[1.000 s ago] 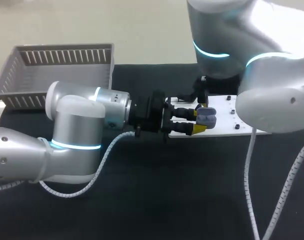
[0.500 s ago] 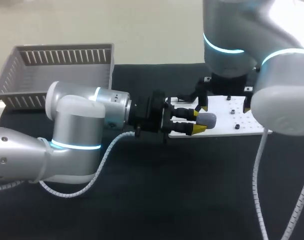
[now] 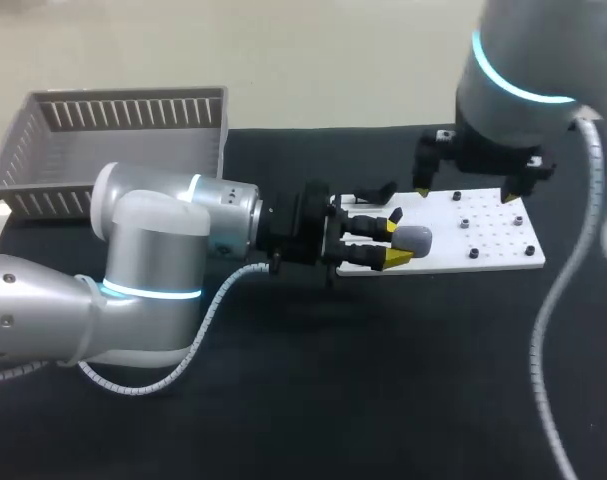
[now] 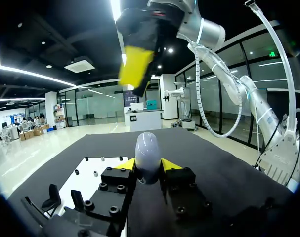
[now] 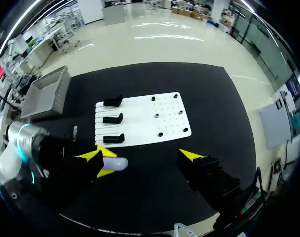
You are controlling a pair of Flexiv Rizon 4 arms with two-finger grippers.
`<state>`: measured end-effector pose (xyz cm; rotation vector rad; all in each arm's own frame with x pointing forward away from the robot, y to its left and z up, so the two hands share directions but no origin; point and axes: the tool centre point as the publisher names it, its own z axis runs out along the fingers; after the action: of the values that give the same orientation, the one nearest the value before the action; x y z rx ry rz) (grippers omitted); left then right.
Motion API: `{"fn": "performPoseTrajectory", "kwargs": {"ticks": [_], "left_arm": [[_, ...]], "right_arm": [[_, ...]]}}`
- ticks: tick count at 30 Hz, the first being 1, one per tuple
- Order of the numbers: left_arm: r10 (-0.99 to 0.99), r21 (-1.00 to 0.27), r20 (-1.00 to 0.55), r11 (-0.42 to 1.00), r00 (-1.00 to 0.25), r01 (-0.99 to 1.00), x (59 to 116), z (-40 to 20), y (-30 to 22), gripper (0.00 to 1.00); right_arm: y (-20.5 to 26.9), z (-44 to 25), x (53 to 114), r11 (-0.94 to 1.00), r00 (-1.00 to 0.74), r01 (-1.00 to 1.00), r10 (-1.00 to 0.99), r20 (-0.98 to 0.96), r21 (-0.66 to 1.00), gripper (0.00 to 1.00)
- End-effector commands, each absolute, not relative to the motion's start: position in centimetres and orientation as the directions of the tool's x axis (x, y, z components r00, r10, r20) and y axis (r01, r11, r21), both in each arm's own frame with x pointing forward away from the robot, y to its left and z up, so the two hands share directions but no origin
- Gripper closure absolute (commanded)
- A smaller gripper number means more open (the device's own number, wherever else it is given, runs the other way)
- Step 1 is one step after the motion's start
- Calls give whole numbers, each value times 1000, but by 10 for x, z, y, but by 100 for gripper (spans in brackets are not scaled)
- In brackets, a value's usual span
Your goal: Pick up each earbud case from the left stands, insert the matching earbuds, close the lid, and place the case in the box.
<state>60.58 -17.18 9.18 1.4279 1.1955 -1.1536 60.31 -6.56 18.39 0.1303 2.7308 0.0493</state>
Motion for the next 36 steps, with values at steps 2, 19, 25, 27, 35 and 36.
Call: {"fn": "performPoseTrajectory", "kwargs": {"ticks": [2, 19, 25, 27, 35, 36], "left_arm": [[130, 80, -987, -103, 93, 991, 604, 91, -172, 100], [169, 111, -982, 148, 86, 983, 594, 131, -114, 100], [207, 139, -975, 308, 76, 941, 606, 142, -64, 100], [244, 163, -967, 353, 77, 921, 616, 147, -44, 100], [329, 229, -940, 425, 86, 876, 666, 162, 12, 100], [349, 235, -934, 438, 77, 868, 672, 163, 18, 100]], "right_arm": [[-93, 200, 570, 971, -876, -104, 13, -482, 216, 0], [-75, 215, 549, 844, -787, -458, -238, -569, 280, 0], [-72, 215, 548, 835, -783, -471, -247, -571, 284, 0], [-72, 215, 548, 835, -783, -471, -247, -571, 284, 0], [-72, 215, 548, 835, -783, -471, -247, -571, 284, 0], [-72, 215, 548, 835, -783, -471, -247, -571, 284, 0]]}}
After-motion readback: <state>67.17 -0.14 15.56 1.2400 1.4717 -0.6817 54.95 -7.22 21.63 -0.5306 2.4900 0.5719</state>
